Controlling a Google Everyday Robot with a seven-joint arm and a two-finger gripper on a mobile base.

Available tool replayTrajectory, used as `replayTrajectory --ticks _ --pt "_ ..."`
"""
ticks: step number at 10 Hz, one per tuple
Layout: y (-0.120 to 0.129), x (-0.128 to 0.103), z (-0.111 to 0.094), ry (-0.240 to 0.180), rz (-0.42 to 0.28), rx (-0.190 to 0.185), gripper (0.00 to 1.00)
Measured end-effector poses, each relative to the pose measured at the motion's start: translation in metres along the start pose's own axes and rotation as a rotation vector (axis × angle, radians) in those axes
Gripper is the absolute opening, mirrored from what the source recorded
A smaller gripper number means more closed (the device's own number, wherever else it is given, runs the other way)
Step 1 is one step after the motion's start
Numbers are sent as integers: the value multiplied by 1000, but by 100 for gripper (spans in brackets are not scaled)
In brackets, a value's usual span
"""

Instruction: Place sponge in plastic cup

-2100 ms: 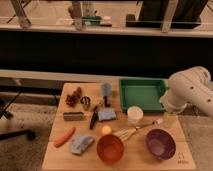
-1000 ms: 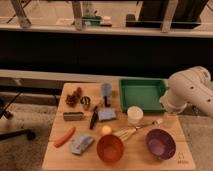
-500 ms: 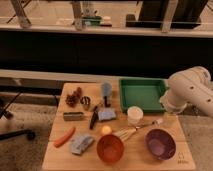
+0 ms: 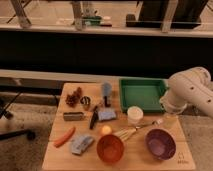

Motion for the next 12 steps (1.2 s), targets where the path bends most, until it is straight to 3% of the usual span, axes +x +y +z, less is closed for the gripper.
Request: replayTrajectory --ticks 5,12 --pt "6 -30 -6 -75 -64 3 80" --pt "23 -75 -2 -140 -105 20 80"
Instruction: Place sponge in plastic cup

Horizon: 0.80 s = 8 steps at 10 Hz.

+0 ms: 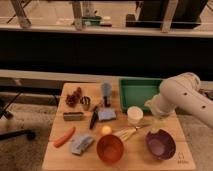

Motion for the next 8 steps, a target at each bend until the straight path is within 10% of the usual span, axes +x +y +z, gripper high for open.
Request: replayTrajectory --ticks 8 --pt "2 -40 17 -76 -29 36 80"
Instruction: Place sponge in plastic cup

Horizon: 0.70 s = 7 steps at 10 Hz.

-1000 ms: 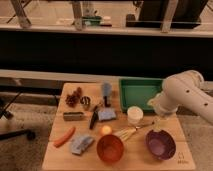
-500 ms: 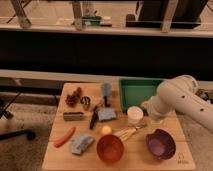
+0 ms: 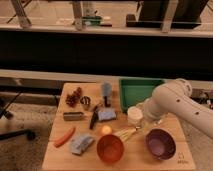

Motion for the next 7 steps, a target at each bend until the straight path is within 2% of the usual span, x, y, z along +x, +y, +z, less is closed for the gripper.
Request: replayTrajectory --ticks 3,7 --pt "-3 -8 7 -33 -16 -1 80" --pt "-8 -30 17 -65 -49 -7 80"
